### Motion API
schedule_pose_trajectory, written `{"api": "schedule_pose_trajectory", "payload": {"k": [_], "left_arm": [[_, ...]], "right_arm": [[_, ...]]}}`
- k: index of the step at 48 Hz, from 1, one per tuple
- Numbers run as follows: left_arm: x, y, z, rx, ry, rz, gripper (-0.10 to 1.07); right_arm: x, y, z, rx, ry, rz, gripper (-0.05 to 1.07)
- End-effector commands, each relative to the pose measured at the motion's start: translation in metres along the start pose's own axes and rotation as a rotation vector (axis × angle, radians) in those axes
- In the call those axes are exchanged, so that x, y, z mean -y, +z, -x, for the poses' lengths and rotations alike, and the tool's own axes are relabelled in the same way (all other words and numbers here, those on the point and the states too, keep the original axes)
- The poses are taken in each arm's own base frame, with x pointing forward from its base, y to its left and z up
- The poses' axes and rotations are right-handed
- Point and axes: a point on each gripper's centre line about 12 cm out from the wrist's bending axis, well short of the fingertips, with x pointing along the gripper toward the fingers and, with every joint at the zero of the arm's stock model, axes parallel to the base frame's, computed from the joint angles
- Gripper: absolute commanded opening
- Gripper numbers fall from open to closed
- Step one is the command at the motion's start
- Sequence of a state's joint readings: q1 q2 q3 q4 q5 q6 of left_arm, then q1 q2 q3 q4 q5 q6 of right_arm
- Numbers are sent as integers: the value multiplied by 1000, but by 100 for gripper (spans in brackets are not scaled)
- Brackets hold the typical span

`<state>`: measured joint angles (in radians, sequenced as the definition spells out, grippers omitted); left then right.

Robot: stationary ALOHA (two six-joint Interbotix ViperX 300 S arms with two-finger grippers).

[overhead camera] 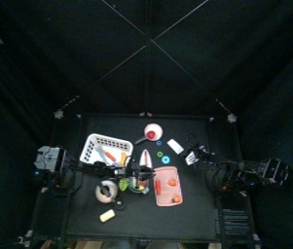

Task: Grab carrot bottom

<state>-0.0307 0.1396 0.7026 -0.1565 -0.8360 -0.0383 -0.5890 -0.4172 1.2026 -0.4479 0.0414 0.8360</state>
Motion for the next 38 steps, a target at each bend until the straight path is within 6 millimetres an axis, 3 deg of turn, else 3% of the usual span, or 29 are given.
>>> {"api": "schedule_pose_trajectory", "payload": {"k": [1,11,26,38], "left_arm": [[1,7,-8,18,1,3,67],[5,1,-31,-79,-8,1,70],[15,-23,-71,-222,-44,-41,95],[17,-42,-95,-247,-64,-78,96]], "right_arm": [[-5,10,3,35,16,11,79],[-6,15,9,68,28,26,79],[-4,9,12,68,28,26,79],[-3,7,13,65,27,31,79]]}}
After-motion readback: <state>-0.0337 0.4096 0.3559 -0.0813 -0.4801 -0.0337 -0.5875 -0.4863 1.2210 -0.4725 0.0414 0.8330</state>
